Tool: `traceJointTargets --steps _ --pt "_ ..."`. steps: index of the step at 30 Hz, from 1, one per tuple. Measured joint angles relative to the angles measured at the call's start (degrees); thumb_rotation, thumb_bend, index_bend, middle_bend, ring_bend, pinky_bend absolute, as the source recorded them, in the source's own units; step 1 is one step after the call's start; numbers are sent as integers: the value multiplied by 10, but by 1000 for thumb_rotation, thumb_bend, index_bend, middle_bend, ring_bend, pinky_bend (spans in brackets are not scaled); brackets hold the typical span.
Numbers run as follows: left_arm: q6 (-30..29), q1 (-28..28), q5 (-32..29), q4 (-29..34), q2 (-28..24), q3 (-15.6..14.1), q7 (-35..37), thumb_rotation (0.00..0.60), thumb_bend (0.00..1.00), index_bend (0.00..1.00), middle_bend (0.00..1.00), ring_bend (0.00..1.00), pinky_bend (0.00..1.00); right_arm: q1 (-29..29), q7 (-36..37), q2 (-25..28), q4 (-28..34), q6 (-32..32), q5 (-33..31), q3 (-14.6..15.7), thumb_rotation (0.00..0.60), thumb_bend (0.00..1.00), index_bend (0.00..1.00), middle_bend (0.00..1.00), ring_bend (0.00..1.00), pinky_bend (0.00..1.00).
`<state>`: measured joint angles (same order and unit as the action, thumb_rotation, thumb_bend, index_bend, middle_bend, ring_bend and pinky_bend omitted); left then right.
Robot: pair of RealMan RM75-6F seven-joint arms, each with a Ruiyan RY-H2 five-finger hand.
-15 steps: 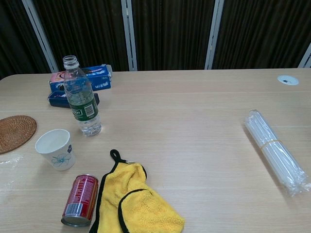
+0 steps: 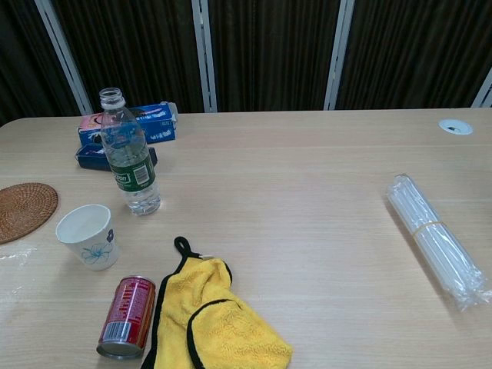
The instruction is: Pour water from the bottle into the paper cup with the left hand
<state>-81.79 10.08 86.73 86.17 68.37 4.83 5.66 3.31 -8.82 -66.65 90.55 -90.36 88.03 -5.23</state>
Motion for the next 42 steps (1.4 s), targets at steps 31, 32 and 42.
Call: traceJointTargets --steps 31,32,42 --pt "375 280 -83 -281 246 71 355 600 0 0 0 0 0 26 -36 -21 -20 58 -98 -36 600 0 0 0 0 0" --pt "376 283 -83 -287 251 71 358 600 0 0 0 0 0 26 -35 -21 -21 58 -99 -36 600 0 0 0 0 0" --pt "395 299 -93 -332 295 73 414 600 6 51 0 0 51 28 -29 -19 -27 65 -109 -39 600 0 0 0 0 0"
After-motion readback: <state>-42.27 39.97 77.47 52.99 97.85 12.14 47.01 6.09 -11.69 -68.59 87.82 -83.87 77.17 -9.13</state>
